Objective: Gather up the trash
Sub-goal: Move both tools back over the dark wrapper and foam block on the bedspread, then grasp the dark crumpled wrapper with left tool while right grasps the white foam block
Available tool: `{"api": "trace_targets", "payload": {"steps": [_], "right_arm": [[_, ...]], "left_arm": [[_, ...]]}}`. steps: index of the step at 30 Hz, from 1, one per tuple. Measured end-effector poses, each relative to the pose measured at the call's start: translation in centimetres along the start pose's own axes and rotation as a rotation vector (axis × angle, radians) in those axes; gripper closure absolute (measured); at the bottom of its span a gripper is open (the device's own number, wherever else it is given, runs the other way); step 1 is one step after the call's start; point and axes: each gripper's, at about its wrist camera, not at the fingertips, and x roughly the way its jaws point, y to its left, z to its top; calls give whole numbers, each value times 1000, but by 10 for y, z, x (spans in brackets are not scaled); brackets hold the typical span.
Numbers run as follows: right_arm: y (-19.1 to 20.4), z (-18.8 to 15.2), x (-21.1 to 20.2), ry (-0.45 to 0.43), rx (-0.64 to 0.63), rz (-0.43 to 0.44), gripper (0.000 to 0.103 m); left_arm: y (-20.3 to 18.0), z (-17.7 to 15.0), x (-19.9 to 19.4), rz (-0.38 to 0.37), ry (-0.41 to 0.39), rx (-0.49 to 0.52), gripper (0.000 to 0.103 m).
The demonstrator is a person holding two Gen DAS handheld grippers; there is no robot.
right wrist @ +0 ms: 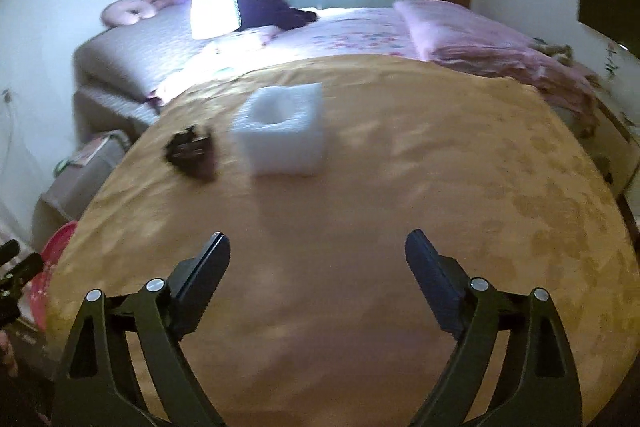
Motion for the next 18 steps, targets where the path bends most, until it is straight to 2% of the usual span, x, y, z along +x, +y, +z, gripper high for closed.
{"api": "trace_targets", "payload": {"steps": [5, 13, 18], "right_arm": [[-17, 0, 4, 2, -2, -55, 10], [-36, -6, 24, 81, 46, -30, 9], [-35, -7, 20, 72, 49, -10, 7]], "left_arm": [[-41, 22, 3, -52, -26, 56, 19], [-94, 53, 28, -112, -22, 89, 19], [-118, 74, 55, -127, -2, 94, 19]]}}
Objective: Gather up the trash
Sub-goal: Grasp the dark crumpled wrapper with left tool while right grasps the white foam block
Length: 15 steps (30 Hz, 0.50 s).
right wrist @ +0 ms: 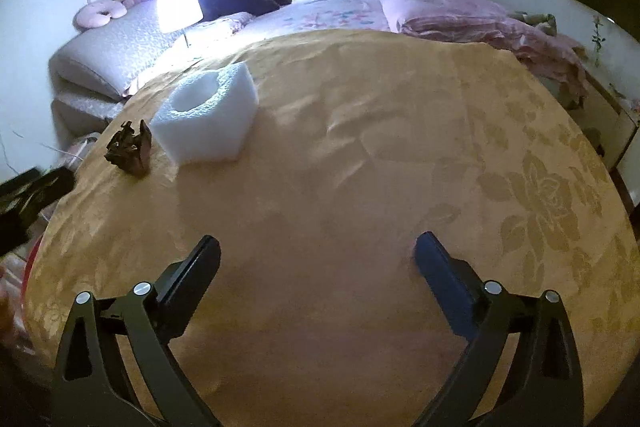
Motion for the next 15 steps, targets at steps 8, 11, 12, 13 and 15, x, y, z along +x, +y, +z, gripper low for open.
{"api": "trace_targets", "payload": {"steps": [8, 11, 12, 13, 15], "right_arm": [[-2, -1, -2, -7, 2, 9, 7], [-2, -1, -2, -7, 2, 9, 7], [-2, -1, -2, -7, 2, 9, 7], [-2, -1, -2, -7, 1, 8, 7], [-2, -1, -2, -6, 0, 6, 7]], "left_arm": [[-14, 19, 44, 4, 35, -4, 19], [-13, 21, 55, 8, 54, -11, 20], [-12, 21, 57, 10, 54, -14, 22], [-11, 22, 59, 8, 57, -14, 29], [-10, 22, 63, -5, 70, -13, 42]]}}
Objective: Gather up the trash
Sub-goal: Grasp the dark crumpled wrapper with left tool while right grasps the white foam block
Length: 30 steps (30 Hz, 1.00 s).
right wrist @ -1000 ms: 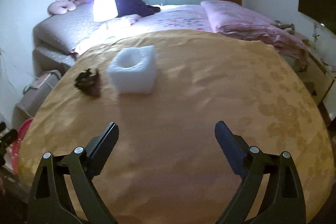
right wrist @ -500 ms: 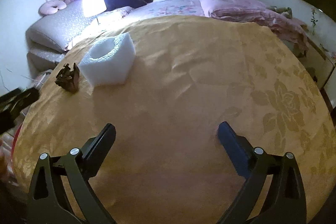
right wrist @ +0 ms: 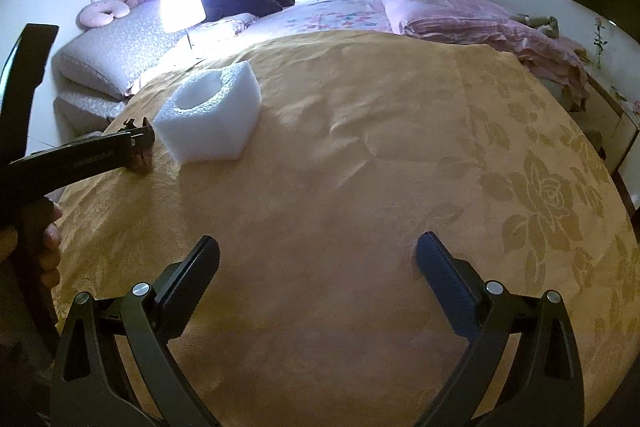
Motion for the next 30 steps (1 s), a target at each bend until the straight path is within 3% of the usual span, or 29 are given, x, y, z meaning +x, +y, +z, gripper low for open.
{"api": "trace_targets", "payload": {"steps": [7, 18, 22, 30], "right_arm": [[5, 0, 1, 9, -19, -22, 7], [9, 1, 3, 24, -46, -49, 7], [8, 4, 2, 16, -11, 5, 7], [49, 45, -11, -92, -97, 51, 7]], "left_arm": [[1, -6, -5, -9, -12, 25, 57], [22, -53, -45, 47, -17, 36, 57], [25, -67, -54, 71, -35, 50, 57], [27, -70, -54, 63, -51, 42, 57]]}}
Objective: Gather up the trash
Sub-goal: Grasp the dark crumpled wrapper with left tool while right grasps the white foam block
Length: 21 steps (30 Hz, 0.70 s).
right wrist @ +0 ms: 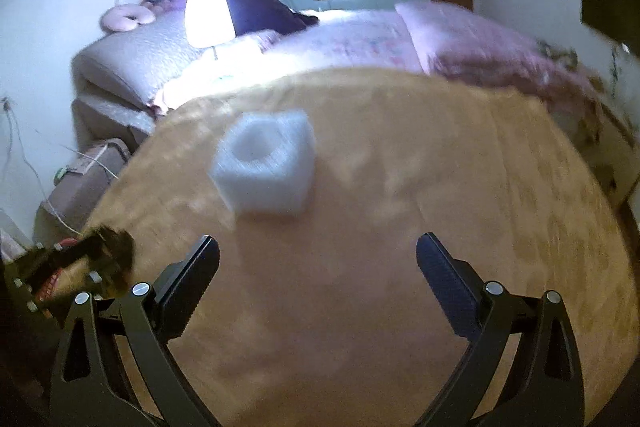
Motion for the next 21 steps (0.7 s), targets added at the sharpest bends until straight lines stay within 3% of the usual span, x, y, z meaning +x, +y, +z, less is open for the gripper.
{"api": "trace_targets", "payload": {"steps": [9, 16, 21], "right_arm": [[31, 38, 48, 5, -87, -19, 7], [45, 46, 80, 53, -121, -54, 8], [42, 44, 88, 85, -105, -50, 27]], "left_arm": [[2, -2, -1, -6, 1, -3, 57], [-1, -3, 0, -5, 0, -1, 57], [0, -4, -1, -6, 0, -1, 57]]}}
